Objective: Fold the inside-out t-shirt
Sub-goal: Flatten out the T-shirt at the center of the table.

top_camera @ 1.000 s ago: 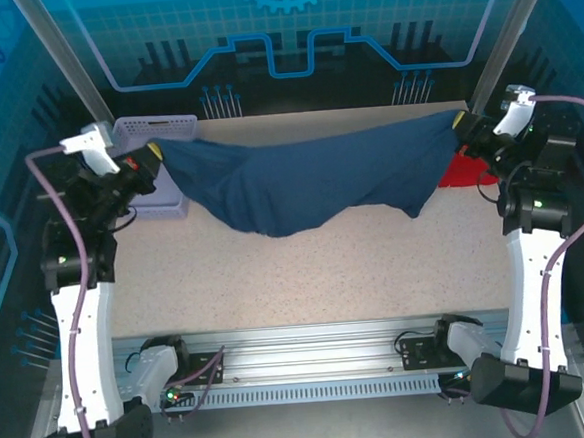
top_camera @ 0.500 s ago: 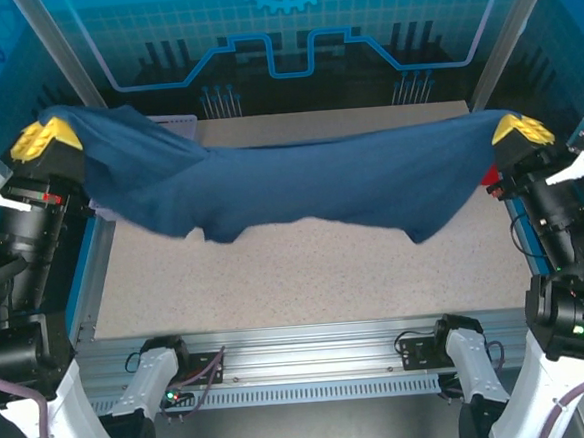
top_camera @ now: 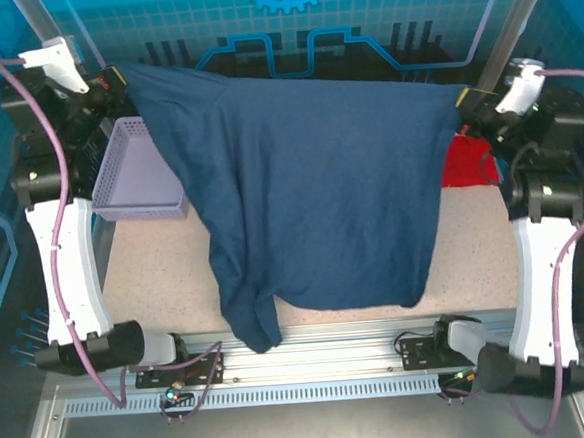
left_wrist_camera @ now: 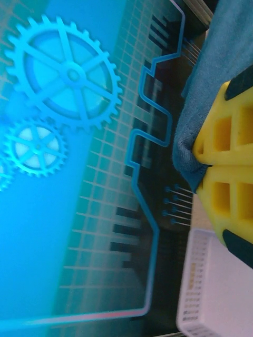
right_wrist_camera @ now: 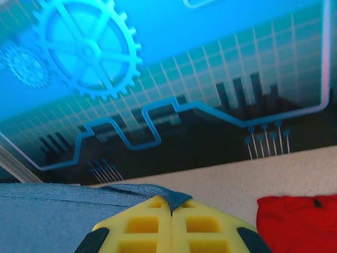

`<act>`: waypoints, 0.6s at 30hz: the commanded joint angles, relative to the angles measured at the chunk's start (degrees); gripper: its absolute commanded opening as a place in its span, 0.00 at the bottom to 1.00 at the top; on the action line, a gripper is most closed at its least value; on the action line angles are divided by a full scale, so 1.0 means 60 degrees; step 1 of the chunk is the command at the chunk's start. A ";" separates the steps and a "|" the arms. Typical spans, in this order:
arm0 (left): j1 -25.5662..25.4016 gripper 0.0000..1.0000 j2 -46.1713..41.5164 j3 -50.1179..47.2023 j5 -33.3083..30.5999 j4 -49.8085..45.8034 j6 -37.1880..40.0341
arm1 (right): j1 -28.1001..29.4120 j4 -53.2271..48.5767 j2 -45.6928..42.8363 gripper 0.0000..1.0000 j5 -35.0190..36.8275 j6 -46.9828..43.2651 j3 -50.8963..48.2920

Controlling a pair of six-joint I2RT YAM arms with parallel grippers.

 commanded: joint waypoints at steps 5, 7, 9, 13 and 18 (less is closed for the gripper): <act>0.0152 0.00 -0.0498 0.1071 0.0005 0.0855 -0.1316 | 0.0813 0.0239 0.0055 0.00 0.0959 -0.0707 0.1390; 0.0156 0.00 -0.0899 0.1044 0.0089 0.0935 -0.1470 | 0.0866 0.0060 -0.0261 0.00 0.1007 -0.0794 0.1492; 0.0152 0.00 -0.1418 0.0895 0.0154 0.1019 -0.1549 | 0.0875 -0.0132 -0.0645 0.00 0.1007 -0.0882 0.1548; 0.0152 0.00 -0.2709 0.0626 0.0227 0.1054 -0.1399 | 0.0879 -0.0661 -0.1617 0.00 0.1126 -0.1115 0.1681; 0.0152 0.00 -0.4077 0.0588 0.0162 0.0940 -0.1095 | 0.0881 -0.1209 -0.2732 0.00 0.1530 -0.1409 0.1988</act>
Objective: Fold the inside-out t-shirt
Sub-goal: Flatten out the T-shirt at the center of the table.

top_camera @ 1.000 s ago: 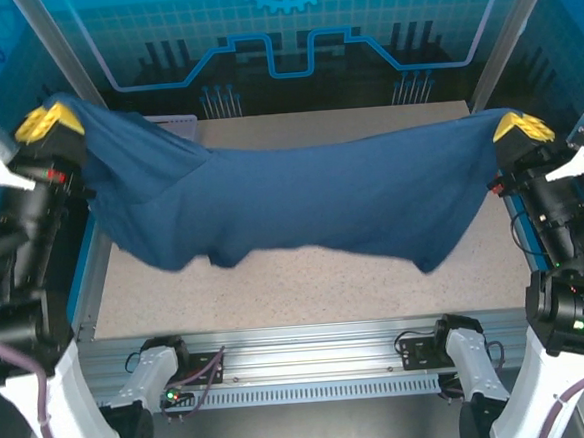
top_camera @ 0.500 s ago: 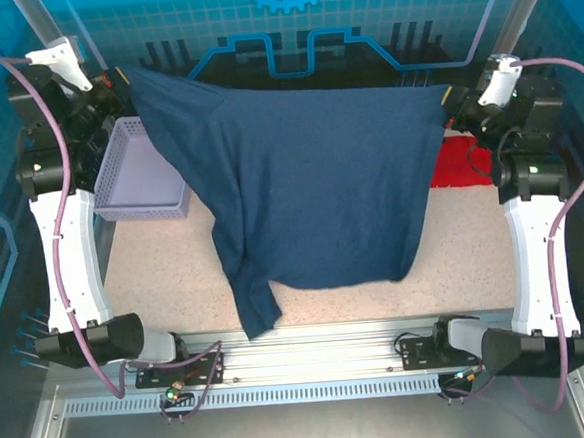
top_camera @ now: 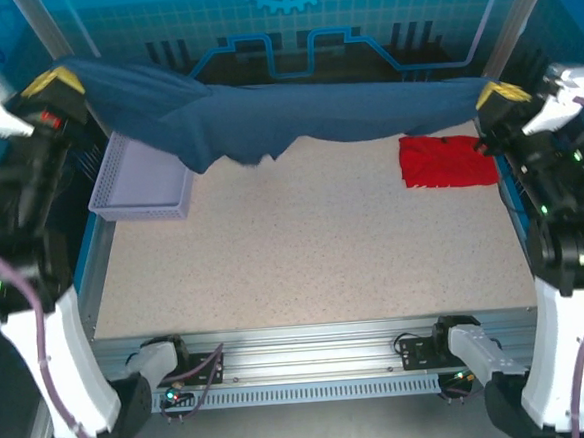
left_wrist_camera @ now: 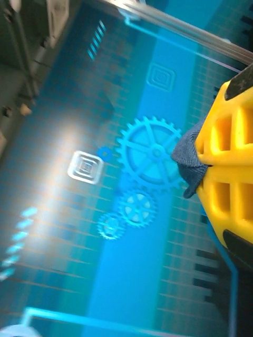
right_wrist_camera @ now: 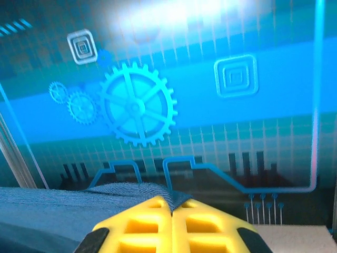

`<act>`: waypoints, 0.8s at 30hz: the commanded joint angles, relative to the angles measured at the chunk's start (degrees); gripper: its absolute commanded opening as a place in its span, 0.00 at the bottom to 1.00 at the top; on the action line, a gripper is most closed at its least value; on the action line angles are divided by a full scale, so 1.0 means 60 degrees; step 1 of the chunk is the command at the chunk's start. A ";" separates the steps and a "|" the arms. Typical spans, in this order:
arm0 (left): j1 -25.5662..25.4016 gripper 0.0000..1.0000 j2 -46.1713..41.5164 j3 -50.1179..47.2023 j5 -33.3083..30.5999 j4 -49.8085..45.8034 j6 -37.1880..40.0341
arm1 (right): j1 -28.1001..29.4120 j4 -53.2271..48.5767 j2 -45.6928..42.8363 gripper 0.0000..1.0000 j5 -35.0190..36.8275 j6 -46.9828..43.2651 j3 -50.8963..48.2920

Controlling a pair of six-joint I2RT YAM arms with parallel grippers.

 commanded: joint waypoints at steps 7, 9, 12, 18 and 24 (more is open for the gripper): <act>0.0130 0.00 -0.0843 0.0435 -0.0316 0.0366 0.0501 | 0.0045 -0.0779 -0.0821 0.00 0.1009 -0.0759 0.0916; 0.0130 0.00 -0.0534 0.0415 -0.0251 0.0428 0.0476 | 0.0045 -0.0648 -0.0685 0.00 0.1035 -0.0764 0.0848; 0.0138 0.00 0.0024 0.0080 -0.0140 0.0896 0.0341 | 0.0045 -0.0238 -0.0296 0.00 0.0947 -0.0716 0.0591; -0.0221 0.00 0.1892 -0.1085 -0.0037 0.2022 0.0207 | 0.0072 0.1117 0.1190 0.00 0.0782 -0.0667 -0.0608; -0.1321 0.00 0.5318 -0.1479 -0.0767 0.3038 0.1002 | 0.0686 0.3176 0.4392 0.01 0.1473 -0.0977 -0.1743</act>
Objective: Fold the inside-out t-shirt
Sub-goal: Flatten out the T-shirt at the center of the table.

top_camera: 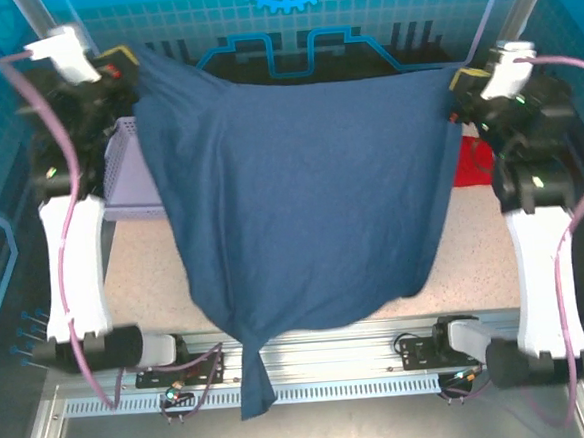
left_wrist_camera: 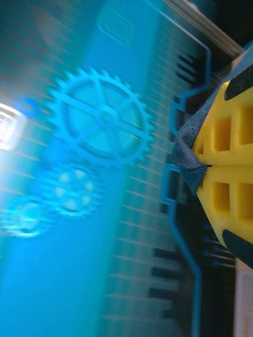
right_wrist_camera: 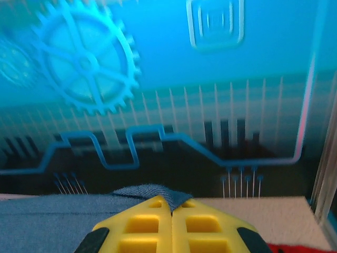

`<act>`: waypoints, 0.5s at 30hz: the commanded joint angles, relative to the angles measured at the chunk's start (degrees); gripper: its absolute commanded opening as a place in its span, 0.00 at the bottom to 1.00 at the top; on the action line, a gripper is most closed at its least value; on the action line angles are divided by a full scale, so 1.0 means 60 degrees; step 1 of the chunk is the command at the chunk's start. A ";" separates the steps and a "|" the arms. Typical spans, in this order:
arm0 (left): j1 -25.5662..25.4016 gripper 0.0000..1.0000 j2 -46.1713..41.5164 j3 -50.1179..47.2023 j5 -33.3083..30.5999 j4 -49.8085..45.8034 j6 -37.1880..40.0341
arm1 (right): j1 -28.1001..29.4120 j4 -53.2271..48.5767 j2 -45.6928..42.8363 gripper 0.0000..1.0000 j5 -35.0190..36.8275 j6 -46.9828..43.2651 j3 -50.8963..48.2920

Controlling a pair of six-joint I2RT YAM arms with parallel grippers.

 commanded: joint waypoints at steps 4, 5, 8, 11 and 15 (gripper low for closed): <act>-0.0490 0.22 0.4730 0.1803 -0.0595 0.0137 0.0372 | 0.0505 0.1415 0.4811 0.14 0.0624 -0.0148 0.0905; -0.0525 0.32 0.5733 0.2804 -0.0594 -0.0418 0.0337 | 0.0534 0.1108 0.5700 0.21 0.0649 -0.0101 0.1655; -0.0650 0.50 0.8445 0.6807 -0.0569 -0.2928 0.0191 | 0.0587 -0.0124 0.7698 0.35 0.0530 -0.0172 0.3832; -0.0759 0.62 0.9690 0.9381 -0.0494 -0.4516 -0.0150 | 0.0663 -0.1530 0.8396 0.40 0.0474 -0.0396 0.4941; -0.1068 0.68 0.7700 0.6399 -0.0483 -0.4053 -0.0610 | 0.0888 -0.2235 0.7093 0.42 0.0298 -0.0404 0.3149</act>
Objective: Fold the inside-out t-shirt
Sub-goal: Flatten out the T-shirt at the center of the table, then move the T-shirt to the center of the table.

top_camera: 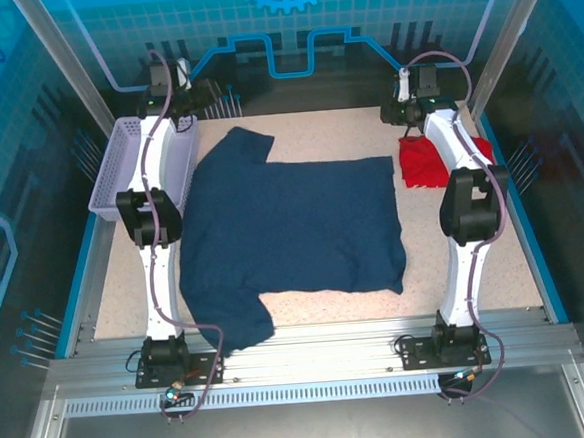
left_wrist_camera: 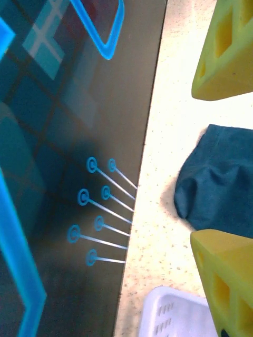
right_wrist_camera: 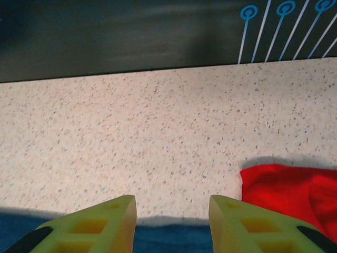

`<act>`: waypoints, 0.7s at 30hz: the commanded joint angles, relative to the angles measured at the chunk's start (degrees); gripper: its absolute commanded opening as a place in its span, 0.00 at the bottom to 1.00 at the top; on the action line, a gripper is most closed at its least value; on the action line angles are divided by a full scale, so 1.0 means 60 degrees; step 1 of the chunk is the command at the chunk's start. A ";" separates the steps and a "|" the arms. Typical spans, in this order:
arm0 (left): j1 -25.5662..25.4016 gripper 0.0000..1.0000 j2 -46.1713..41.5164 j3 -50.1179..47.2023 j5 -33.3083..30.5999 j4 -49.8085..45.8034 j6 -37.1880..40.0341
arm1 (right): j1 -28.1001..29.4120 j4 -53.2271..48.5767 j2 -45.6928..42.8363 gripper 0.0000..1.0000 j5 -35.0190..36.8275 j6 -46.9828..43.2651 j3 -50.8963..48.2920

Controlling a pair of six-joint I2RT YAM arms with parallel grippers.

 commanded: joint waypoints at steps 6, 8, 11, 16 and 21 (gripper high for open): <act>-0.1330 0.69 -0.7165 -1.0259 0.0773 0.4565 -0.2346 | 0.0768 -0.0754 -0.4405 0.43 -0.0798 0.0750 -0.5675; -0.1662 0.69 -0.8133 -1.2273 0.0831 0.5590 -0.2995 | 0.0880 -0.0730 -0.5059 0.44 -0.1218 0.0909 -0.6934; -0.2175 0.69 -0.8826 -1.4306 0.0777 0.6428 -0.3298 | 0.0865 -0.0484 -0.5489 0.45 -0.1505 0.1152 -0.8053; -0.2545 0.70 -0.8957 -1.5826 0.0704 0.6294 -0.2776 | 0.0928 -0.0320 -0.3917 0.45 -0.1899 0.1482 -0.7509; -0.2547 0.70 -0.8534 -1.6486 0.0665 0.6402 -0.2586 | 0.0884 -0.1033 -0.1675 0.45 -0.0987 0.1387 -0.5895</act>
